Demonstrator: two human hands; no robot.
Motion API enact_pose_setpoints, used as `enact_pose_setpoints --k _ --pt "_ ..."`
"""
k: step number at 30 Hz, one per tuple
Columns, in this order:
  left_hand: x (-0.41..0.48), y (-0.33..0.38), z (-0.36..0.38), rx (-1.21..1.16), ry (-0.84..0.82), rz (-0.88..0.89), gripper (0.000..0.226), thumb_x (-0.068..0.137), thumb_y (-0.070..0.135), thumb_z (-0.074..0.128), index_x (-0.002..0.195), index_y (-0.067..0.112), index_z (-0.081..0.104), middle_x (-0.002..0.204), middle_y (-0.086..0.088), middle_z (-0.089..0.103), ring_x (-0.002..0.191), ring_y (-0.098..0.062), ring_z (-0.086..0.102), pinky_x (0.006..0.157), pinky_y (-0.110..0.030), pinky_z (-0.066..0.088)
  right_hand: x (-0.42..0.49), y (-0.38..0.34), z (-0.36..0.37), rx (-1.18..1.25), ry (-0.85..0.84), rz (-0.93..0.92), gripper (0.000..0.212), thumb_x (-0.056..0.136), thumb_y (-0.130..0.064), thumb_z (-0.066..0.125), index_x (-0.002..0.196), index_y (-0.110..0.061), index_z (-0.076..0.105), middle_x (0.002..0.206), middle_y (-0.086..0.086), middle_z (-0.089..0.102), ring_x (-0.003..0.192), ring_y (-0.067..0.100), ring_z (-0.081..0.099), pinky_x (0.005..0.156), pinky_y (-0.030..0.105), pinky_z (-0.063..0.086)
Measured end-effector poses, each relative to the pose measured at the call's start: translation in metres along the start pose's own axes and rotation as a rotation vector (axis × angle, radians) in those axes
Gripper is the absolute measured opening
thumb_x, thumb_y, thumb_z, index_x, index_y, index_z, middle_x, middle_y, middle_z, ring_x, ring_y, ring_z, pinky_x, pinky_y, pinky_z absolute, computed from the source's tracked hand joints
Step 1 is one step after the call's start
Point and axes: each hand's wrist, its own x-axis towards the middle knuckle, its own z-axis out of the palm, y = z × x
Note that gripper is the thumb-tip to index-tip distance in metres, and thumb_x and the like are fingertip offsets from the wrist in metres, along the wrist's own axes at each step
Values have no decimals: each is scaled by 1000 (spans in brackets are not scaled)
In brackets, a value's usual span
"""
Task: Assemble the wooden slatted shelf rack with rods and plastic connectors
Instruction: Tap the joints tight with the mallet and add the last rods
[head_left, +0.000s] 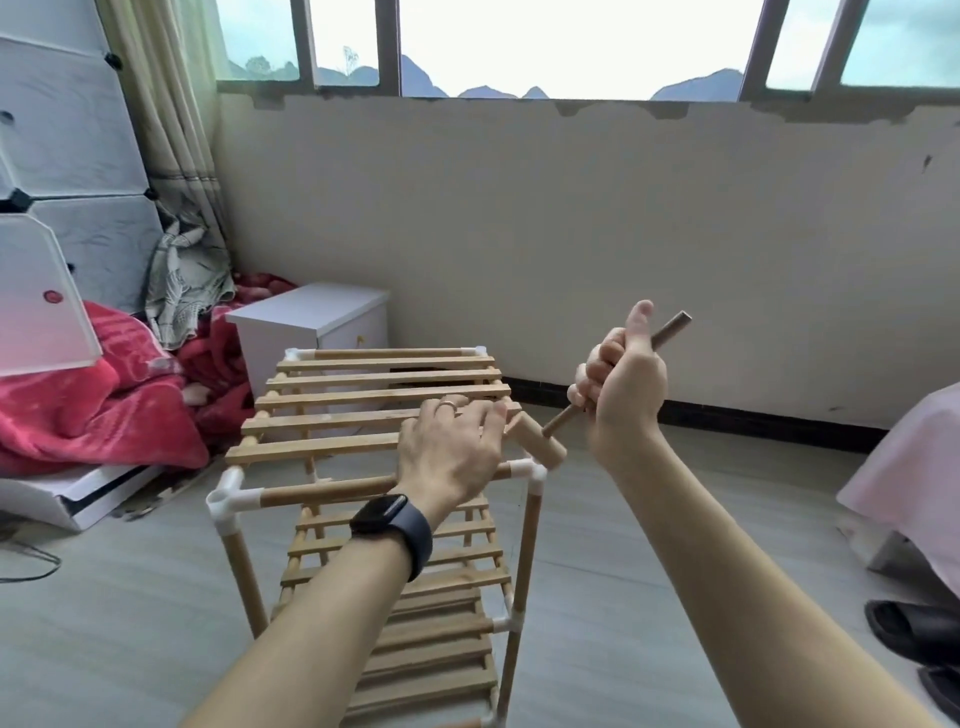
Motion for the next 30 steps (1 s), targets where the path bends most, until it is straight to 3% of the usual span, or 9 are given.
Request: enact_pose_setpoints --k 3,5,10,12,15,20,24,27,30 --pt "-3 -23 13 204 -120 -4 59 102 52 16 159 37 17 169 -1 12 156 -22 6 123 -59 -1 12 2 17 -104 -54 -69 58 96 -45 53 43 -27 35 47 -11 28 40 9 22 37 20 22" --pt "-2 -26 20 230 -129 5 62 100 49 18 160 35 11 170 -1 6 156 -22 1 122 -60 -8 19 8 25 -149 -96 -58 59 98 -41 52 43 -27 37 46 -10 30 39 10 24 38 21 22" --pt "2 -27 24 247 -87 13 63 98 46 17 160 34 11 170 -1 5 156 -21 1 121 -61 -9 15 44 26 -463 -170 -90 52 102 -30 49 53 -23 32 50 0 30 47 17 26 50 40 22" --pt "3 -30 26 246 -80 12 63 98 46 17 160 34 12 170 -1 5 156 -21 2 121 -61 -8 19 32 36 -421 -175 -91 51 99 -28 51 51 -25 34 47 -4 30 42 15 25 45 33 23" --pt "2 -31 27 254 -65 15 63 98 45 16 160 34 14 170 -1 6 156 -21 3 121 -62 -7 31 10 40 -174 -145 -109 50 93 -27 53 46 -27 36 44 -6 28 36 13 23 40 20 21" --pt "1 -27 24 246 -74 10 61 99 43 19 160 34 14 170 -2 7 156 -22 3 121 -62 -5 12 38 37 -439 -240 -130 47 94 -24 53 51 -22 33 47 -3 27 45 15 23 46 32 19" --pt "-2 -31 26 249 -62 16 62 99 43 18 160 34 14 170 -1 8 156 -21 4 121 -62 -5 29 23 44 -247 -117 -162 46 85 -27 55 44 -26 36 44 -4 29 39 14 24 42 25 21" --pt "-3 -27 26 246 -81 8 62 99 43 18 160 34 13 170 -1 7 156 -22 3 121 -63 -5 8 43 33 -490 -212 -165 38 83 -29 52 51 -22 33 49 -1 28 47 16 24 48 36 20" --pt "-3 -27 26 246 -84 15 62 99 44 18 160 35 14 170 -1 7 156 -21 3 121 -63 -5 19 30 37 -399 -152 -153 41 84 -29 54 48 -27 34 46 -4 28 41 16 24 44 28 21"
